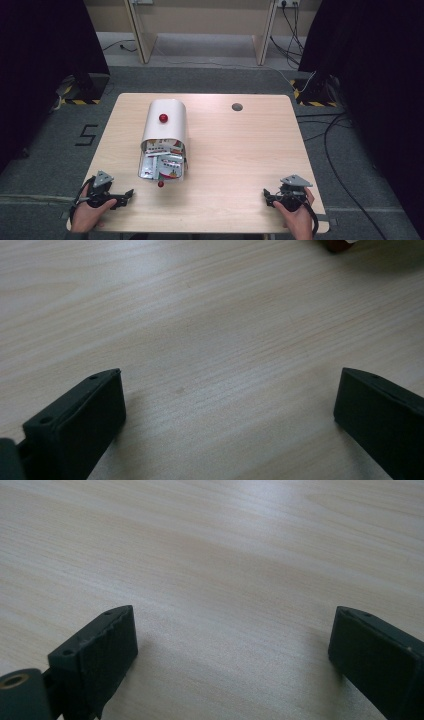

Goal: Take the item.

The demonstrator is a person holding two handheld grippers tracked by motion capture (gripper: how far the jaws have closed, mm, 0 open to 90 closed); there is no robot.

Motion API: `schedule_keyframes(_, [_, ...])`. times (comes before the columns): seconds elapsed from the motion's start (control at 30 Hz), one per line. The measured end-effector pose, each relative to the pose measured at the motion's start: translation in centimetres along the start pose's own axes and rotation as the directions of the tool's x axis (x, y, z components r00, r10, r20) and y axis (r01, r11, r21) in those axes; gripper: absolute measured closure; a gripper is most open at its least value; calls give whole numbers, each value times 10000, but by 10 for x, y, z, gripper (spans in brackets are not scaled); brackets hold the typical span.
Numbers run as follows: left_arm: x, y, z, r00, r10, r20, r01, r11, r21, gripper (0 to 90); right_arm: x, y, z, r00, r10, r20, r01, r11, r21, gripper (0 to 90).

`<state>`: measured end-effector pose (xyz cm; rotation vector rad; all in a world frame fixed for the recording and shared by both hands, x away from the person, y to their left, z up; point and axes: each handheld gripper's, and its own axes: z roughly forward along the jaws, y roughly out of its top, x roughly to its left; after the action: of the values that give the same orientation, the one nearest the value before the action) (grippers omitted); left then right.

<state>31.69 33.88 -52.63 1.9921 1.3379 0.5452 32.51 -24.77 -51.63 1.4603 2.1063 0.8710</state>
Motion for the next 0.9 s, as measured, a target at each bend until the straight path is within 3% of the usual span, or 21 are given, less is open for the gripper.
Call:
schedule_keyframes(0.53, [1,0,-1,9994,192,288,-191,9998,-26,4,0,0,0,10000,1,0,-1,10000,-1,63])
schedule_keyframes(0.63, [3,-1,-2,10000,-45,52,47,9997,-248,60,0,0,0,10000,-2,1,2,10000,0,64])
schedule_keyframes(0.73, [4,-1,-3,10000,-29,48,31,9992,-392,148,-1,0,0,10000,-94,22,94,10000,-22,64])
schedule_keyframes(0.9, [2,-1,-3,10000,1,45,1,9993,-385,146,-1,0,0,10000,-88,19,88,10000,-16,64])
